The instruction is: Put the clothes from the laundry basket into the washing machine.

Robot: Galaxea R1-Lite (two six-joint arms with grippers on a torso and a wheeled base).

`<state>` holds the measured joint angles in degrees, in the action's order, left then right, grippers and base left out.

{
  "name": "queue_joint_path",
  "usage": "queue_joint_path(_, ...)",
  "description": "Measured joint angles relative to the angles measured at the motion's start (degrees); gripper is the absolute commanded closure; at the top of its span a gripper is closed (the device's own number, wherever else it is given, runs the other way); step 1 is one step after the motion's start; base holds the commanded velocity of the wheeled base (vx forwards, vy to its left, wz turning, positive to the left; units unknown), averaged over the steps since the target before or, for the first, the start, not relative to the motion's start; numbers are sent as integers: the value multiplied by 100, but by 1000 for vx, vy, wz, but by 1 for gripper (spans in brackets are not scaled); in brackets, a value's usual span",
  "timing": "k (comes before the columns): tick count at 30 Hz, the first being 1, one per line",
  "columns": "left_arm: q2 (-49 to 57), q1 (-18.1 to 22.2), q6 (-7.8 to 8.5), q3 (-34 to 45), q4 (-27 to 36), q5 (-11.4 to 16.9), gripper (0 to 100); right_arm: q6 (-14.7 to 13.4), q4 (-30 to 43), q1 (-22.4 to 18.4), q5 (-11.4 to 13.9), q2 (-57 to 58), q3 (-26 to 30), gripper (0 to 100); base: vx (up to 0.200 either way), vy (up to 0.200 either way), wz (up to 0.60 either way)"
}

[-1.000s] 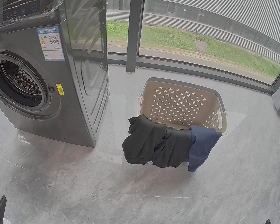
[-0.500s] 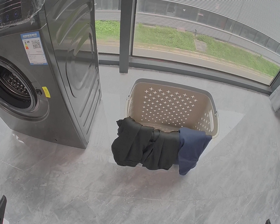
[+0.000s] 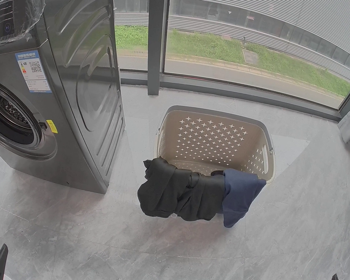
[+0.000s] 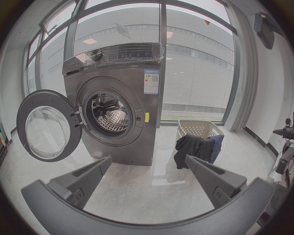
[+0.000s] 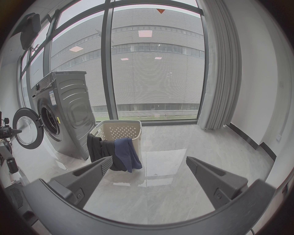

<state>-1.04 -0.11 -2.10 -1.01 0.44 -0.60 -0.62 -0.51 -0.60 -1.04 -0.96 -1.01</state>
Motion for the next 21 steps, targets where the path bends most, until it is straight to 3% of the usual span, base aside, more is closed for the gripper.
queue_joint_path(13,2,4,-6,0,0,2,0,0,0,0,-2,0,0,0,0,-15,0)
queue_joint_path(19,0,0,-1,0,2,2,0,0,0,-2,0,0,0,0,200,0,0)
queue_joint_path(21,2,-2,-6,0,2,2,0,0,2,-2,-2,0,0,0,0,0,0)
